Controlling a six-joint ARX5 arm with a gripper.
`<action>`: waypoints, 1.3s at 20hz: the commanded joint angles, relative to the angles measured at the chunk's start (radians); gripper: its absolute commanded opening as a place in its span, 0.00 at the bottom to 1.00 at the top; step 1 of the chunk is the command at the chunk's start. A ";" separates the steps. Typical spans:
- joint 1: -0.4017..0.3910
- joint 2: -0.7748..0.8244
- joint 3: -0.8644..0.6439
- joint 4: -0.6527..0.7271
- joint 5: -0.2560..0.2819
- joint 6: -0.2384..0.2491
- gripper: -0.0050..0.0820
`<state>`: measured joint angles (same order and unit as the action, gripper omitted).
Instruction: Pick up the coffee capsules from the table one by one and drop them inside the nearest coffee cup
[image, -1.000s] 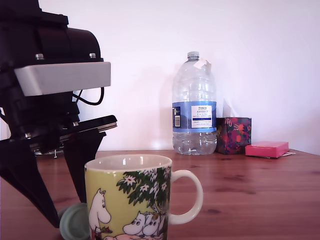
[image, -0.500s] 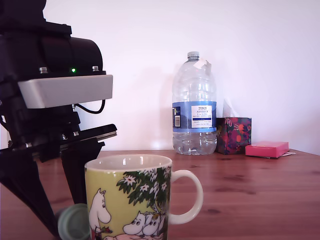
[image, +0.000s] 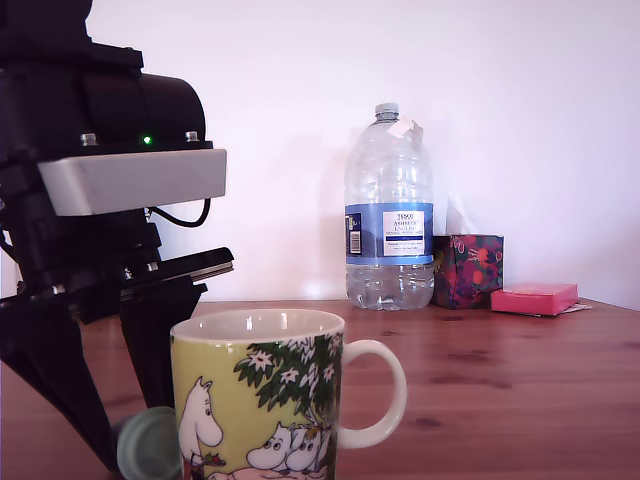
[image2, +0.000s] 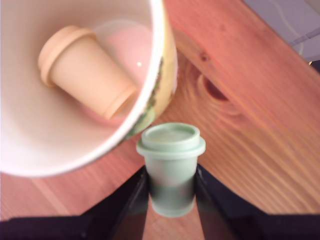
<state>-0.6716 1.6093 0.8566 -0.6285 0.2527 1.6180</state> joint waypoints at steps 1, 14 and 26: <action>-0.003 0.019 -0.007 0.002 0.000 -0.005 0.20; 0.000 -0.066 -0.007 -0.091 -0.068 -0.292 0.20; -0.005 -0.370 -0.005 -0.194 -0.105 -0.814 0.20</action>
<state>-0.6731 1.2587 0.8619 -0.8185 0.1467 0.8642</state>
